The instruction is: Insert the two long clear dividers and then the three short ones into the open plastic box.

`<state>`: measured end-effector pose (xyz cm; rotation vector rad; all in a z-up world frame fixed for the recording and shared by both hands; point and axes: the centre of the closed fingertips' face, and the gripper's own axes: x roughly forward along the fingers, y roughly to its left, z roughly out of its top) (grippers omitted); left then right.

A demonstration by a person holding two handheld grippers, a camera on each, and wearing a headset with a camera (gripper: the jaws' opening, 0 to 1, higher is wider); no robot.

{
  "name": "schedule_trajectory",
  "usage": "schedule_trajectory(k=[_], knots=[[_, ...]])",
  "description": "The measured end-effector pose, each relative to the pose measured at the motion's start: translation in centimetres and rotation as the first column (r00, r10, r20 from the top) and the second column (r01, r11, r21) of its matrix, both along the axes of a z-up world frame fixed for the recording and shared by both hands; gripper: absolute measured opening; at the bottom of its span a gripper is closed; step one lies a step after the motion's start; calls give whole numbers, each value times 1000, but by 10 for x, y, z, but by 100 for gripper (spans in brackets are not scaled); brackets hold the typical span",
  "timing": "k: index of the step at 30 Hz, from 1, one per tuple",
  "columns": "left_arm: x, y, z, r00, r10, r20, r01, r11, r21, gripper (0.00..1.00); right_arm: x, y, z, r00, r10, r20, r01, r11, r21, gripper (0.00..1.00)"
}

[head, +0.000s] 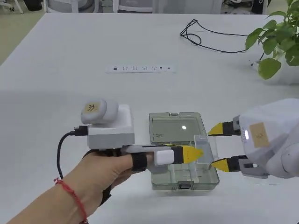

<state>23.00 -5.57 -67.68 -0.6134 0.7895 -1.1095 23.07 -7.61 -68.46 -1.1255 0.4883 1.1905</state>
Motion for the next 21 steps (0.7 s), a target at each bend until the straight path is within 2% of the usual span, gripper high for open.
schedule_trajectory(k=[8,14,21], knots=[[-4,-6,-1,1000,-21,-1,21,1000,-7,15,-1,5,4,999,31,37,-30,999,-18,33],[-4,-7,-2,1000,-19,5,19,1000,-9,6,-4,9,6,999,39,38,-38,999,-13,33],[-4,-6,-3,1000,-16,8,17,1000,-8,3,-4,10,6,998,42,40,-41,999,-16,33]])
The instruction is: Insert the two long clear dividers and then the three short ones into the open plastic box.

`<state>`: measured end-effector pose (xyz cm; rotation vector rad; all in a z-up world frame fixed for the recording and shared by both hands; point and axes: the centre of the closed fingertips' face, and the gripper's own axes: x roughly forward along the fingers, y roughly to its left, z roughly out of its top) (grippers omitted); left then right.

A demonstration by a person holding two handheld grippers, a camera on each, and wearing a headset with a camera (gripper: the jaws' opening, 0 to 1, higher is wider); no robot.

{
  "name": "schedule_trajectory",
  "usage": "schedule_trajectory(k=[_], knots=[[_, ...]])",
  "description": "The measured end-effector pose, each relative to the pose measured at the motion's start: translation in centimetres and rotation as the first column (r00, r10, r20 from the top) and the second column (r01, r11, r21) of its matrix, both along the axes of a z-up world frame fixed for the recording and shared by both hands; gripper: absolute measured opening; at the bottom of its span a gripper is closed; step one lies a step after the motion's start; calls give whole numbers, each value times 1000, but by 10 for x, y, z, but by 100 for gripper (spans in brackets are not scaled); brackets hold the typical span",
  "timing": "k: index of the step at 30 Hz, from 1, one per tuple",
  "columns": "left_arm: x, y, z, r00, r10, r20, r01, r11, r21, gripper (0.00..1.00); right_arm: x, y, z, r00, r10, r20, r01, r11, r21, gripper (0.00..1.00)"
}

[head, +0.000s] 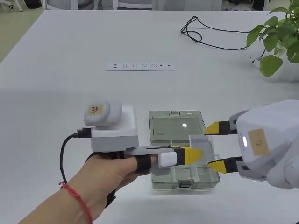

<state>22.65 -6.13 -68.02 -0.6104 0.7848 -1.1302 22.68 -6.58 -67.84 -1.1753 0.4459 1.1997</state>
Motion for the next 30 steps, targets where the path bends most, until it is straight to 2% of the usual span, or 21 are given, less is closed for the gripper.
schedule_trajectory(k=[4,11,14,15,16,17,18,26,30], knots=[[-1,0,0,1000,-5,-2,5,1000,-7,0,0,0,0,1000,2,1,-2,1000,0,33],[-2,0,2,1000,-8,-19,7,1000,-27,0,0,1,-1,1000,2,3,-2,1000,-1,33],[-2,0,1,999,-3,-53,0,999,-48,0,0,1,-1,1000,4,3,-4,1000,-2,33],[-1,1,1,997,2,-80,-7,998,-63,0,0,1,0,1000,4,3,-4,1000,-1,33],[-1,1,1,997,5,-78,-11,998,-69,0,0,2,0,1000,5,4,-5,1000,-2,33],[-1,2,1,995,8,-100,-17,996,-84,0,0,2,0,1000,6,3,-6,1000,-5,33],[-1,2,1,994,10,-108,-19,996,-91,0,0,2,1,1000,9,3,-9,1000,-8,33],[-2,4,1,990,13,-140,-30,992,-121,0,0,5,0,1000,17,2,-17,1000,-16,33],[-2,3,2,991,15,-135,-32,992,-119,0,0,5,1,1000,15,2,-15,1000,-12,33]])
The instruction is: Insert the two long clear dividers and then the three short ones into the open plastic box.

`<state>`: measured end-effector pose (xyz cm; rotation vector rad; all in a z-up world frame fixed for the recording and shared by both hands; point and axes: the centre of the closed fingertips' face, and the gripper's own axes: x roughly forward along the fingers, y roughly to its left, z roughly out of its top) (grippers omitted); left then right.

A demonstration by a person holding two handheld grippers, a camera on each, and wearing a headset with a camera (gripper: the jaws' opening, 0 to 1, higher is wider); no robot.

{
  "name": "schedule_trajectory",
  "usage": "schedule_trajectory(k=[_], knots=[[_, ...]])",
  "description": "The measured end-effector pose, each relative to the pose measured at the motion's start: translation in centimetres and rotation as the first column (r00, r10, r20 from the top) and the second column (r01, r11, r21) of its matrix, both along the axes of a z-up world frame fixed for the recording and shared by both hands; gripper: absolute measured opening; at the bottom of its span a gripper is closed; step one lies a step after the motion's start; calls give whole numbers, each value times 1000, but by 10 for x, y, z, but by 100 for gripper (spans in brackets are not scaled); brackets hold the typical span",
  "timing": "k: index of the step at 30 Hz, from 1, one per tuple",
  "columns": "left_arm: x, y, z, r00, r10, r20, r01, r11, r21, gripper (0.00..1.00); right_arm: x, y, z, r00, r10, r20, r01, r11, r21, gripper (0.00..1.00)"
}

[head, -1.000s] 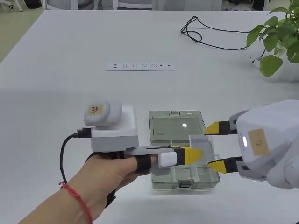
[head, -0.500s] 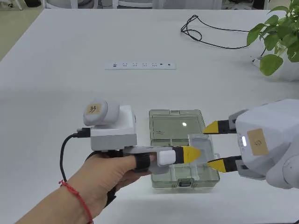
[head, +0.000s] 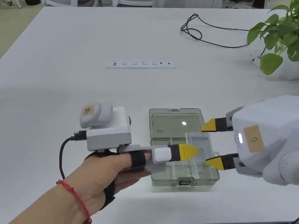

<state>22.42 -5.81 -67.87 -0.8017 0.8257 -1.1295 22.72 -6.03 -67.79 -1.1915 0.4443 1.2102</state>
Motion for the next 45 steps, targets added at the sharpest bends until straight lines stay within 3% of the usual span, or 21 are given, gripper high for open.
schedule_trajectory(k=[9,17,23,27,33,36,37,38,40,42,43,44,45], knots=[[1,3,0,1000,7,5,-7,1000,6,0,5,-3,8,999,-40,-5,41,998,46,38],[2,9,-1,1000,14,5,-14,1000,9,0,9,-15,14,994,-91,-59,97,991,96,36],[2,11,-2,1000,9,2,-9,1000,10,0,18,-22,21,983,-140,-120,158,975,155,32],[2,12,-2,1000,1,5,-1,1000,11,0,26,-25,29,980,-151,-133,174,968,179,30],[1,12,-3,999,-23,26,22,999,28,0,37,-30,33,950,-144,-276,211,950,231,26],[0,12,-4,999,-36,41,35,999,38,0,42,-32,39,929,-128,-348,220,946,238,25],[-1,12,-4,997,-46,58,43,998,51,0,49,-34,39,919,-126,-374,227,944,239,25],[-1,12,-4,996,-52,67,48,997,56,0,48,-34,39,908,-114,-402,224,946,236,25],[-1,12,-4,991,-68,115,60,995,77,0,43,-29,41,892,-76,-446,199,951,235,24],[-1,12,-4,988,-82,133,71,993,90,0,37,-25,42,871,-42,-489,175,957,230,24],[0,12,-3,982,-90,168,74,992,99,0,37,-22,43,869,-32,-494,170,957,236,24],[1,12,-4,973,-103,205,82,991,109,0,37,-18,43,858,-23,-513,167,958,235,23],[0,13,-4,970,-114,214,89,988,123,0,36,-16,43,853,-13,-521,158,959,234,23]])
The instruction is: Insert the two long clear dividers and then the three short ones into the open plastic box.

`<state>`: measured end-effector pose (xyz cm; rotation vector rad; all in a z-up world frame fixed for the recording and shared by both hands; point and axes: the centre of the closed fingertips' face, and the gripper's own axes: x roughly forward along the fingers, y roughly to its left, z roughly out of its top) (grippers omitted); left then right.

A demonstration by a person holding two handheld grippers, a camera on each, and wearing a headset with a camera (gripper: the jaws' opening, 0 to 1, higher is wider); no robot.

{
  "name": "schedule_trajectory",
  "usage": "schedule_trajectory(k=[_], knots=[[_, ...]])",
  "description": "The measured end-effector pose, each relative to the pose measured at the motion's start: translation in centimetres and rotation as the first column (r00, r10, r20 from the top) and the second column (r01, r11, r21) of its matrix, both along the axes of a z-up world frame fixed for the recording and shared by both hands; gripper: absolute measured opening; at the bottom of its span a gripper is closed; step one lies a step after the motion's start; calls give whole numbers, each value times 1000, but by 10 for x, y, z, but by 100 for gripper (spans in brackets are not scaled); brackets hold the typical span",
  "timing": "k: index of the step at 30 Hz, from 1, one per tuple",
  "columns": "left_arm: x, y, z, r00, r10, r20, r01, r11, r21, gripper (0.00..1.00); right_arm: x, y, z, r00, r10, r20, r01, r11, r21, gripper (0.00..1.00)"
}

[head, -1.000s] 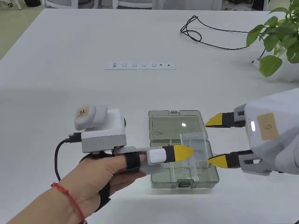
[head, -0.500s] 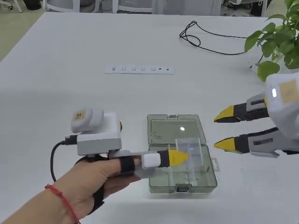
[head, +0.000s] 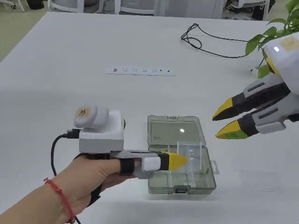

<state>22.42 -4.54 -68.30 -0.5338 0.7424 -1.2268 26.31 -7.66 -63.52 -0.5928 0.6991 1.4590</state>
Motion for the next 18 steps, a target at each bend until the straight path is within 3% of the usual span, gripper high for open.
schedule_trajectory(k=[2,3,4,6,7,9,10,11,12,18], knots=[[-1,0,1,999,-20,41,20,1000,16,0,-6,7,0,999,32,-28,-32,999,-5,21],[-1,0,2,996,-37,84,35,999,26,0,-7,8,0,998,42,-36,-42,999,-6,20],[-2,0,2,994,-47,96,44,998,39,0,-10,12,0,997,69,-46,-69,998,-10,20],[-4,0,5,984,-79,162,71,996,54,0,-16,17,-1,991,107,-76,-109,994,-18,19],[-5,1,3,983,-85,162,73,994,77,0,-19,20,-1,988,120,-95,-122,992,-18,19],[-6,2,5,969,-109,221,92,992,89,0,-25,23,-2,981,156,-116,-161,986,-34,19],[-5,2,6,966,-108,234,89,992,90,0,-29,23,-4,977,178,-120,-185,981,-48,18],[-7,4,4,968,-115,224,93,990,103,0,-30,24,-4,975,185,-120,-193,980,-53,18],[-8,4,4,961,-123,248,98,989,111,0,-32,26,-4,973,191,-130,-200,978,-54,18],[-10,5,4,949,-136,285,106,987,118,0,-40,30,-13,961,238,-140,-251,964,-85,17]])
